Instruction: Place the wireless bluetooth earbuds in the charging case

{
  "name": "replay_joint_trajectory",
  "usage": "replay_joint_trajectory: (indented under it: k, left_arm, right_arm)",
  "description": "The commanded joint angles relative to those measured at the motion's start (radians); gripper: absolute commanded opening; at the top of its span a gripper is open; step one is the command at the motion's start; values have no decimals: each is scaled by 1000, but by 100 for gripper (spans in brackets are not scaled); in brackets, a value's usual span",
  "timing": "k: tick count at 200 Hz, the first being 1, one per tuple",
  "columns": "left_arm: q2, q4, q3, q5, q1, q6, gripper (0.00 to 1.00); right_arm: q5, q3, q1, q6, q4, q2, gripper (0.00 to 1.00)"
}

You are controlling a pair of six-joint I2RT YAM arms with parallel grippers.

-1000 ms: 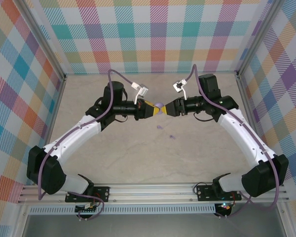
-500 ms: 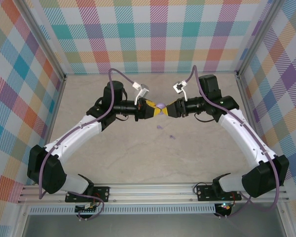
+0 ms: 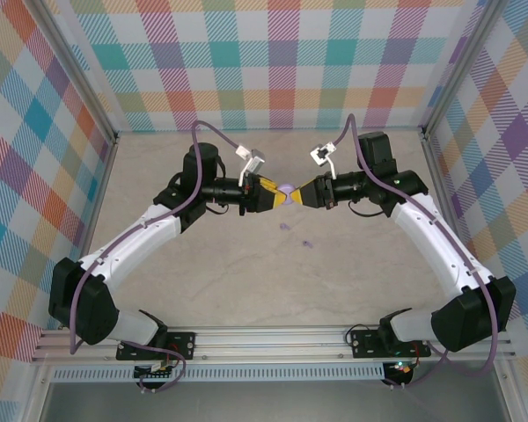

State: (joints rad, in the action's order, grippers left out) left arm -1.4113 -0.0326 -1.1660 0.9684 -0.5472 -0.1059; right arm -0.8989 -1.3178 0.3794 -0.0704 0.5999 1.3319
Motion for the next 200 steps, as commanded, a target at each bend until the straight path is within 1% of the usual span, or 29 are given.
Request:
replay_joint_trajectory:
  k: [1,33,74,131,149,172,200]
  left_arm:
    - [-23,-32,-6,48,-20,-10,26]
    - [-32,-41,-9,45,-23,-26,31]
    - [-49,-41,-21,44,-32,-30,31]
    - [-48,-31,-29,16,-33,-16,19]
    - [-49,-12,-32,9,-32,6,16]
    - [-32,8,-22,-21,-32,69,15]
    - [22,-23,44,-57,-37,223,14]
  right_arm:
    - [-79,-11,17,-12,-73,-8,26]
    - [-92,-12,16,-20,-80,0,26]
    - [-96,-12,16,-25,-84,6,27]
    - [-62,-15,16,4,-35,4,28]
    - [-45,-17,17,14,-14,-3,33]
    - [-15,-21,17,23,16,-12,43]
    - [6,-21,17,37,48,-23,50]
